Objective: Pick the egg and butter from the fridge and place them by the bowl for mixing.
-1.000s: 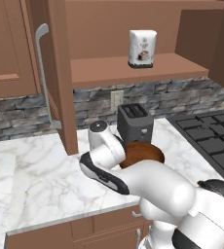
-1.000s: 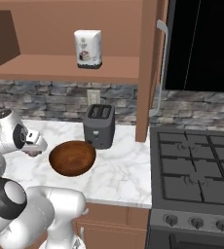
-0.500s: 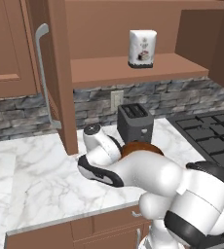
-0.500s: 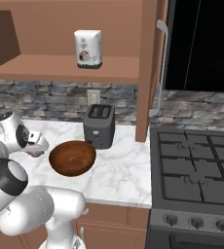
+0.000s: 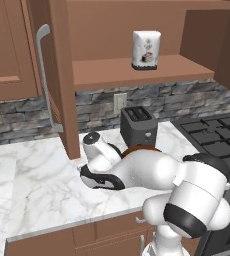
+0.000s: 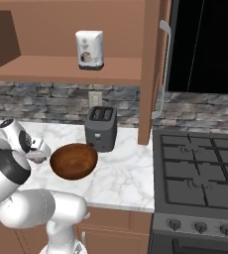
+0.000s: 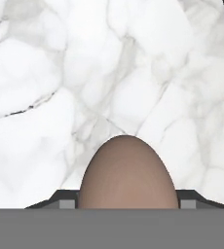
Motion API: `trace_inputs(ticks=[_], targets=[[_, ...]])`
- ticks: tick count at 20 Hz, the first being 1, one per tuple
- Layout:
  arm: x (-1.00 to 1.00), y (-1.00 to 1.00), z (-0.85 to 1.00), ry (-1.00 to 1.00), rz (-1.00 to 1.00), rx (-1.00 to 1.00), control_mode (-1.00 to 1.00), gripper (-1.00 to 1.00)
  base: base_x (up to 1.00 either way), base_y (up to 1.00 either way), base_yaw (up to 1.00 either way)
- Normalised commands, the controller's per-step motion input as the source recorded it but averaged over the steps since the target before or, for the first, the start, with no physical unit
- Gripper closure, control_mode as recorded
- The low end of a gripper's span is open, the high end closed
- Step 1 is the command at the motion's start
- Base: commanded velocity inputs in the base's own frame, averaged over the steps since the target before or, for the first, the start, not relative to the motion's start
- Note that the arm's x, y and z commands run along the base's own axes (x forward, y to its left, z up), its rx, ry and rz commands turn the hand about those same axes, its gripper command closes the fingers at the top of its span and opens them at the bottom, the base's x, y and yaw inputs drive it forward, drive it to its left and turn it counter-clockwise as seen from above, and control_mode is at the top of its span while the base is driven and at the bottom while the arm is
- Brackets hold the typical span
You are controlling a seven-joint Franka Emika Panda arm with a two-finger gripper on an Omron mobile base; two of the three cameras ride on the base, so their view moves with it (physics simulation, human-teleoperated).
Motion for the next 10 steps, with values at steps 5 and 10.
trace_inputs(ticks=[5, 10], targets=[[0.0, 0.0, -0.15, 0.0, 0.03, -0.01, -1.0, -1.0, 0.0, 0.0, 0.0], [0.02, 0.0, 0.0, 0.01, 0.0, 0.0, -1.0, -1.0, 0.0, 0.0, 0.0]])
